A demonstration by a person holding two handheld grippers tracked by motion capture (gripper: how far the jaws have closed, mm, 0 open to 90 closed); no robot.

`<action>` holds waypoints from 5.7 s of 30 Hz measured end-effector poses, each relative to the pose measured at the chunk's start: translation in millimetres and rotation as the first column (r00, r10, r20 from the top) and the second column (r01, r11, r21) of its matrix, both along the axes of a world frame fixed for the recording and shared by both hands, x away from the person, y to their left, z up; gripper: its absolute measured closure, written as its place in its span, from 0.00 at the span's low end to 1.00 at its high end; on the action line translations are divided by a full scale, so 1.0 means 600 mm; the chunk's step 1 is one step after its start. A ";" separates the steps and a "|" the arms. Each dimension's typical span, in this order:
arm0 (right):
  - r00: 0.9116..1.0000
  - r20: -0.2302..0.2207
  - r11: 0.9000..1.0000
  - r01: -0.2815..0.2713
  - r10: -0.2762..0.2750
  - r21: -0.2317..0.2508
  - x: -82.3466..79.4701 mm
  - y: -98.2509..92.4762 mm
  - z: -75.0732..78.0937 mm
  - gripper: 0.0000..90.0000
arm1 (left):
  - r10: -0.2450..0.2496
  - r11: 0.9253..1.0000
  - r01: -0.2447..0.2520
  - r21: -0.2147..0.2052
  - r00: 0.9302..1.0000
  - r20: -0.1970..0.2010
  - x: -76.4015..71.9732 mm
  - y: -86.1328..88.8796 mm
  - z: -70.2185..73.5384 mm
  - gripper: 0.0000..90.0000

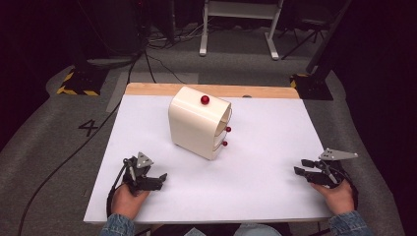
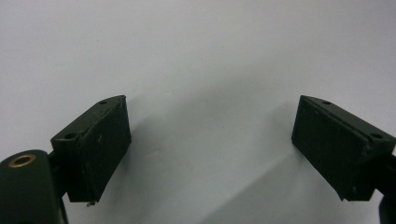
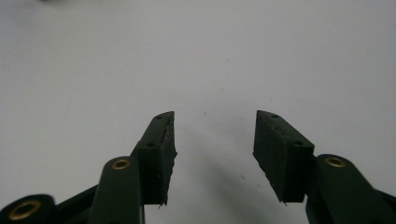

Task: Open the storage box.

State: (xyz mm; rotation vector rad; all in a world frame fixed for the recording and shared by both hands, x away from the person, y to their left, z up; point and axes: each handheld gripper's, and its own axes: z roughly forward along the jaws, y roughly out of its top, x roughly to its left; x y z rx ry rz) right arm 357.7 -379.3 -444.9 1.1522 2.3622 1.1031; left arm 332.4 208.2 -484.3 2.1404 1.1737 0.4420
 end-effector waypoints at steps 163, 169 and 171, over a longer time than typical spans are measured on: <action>0.935 0.117 0.934 -0.344 0.333 0.091 0.075 0.199 0.008 0.63 | -0.005 1.000 0.005 -0.007 1.000 -0.011 0.005 0.000 0.000 0.12; 0.933 0.148 0.934 -0.343 0.328 0.095 0.068 0.195 0.054 0.61 | -0.005 1.000 0.005 -0.005 1.000 -0.006 0.005 -0.001 0.000 0.11; 0.931 0.161 0.934 -0.345 0.327 0.096 0.069 0.196 0.074 0.61 | -0.007 1.000 0.007 -0.004 1.000 -0.008 0.006 -0.001 0.000 0.11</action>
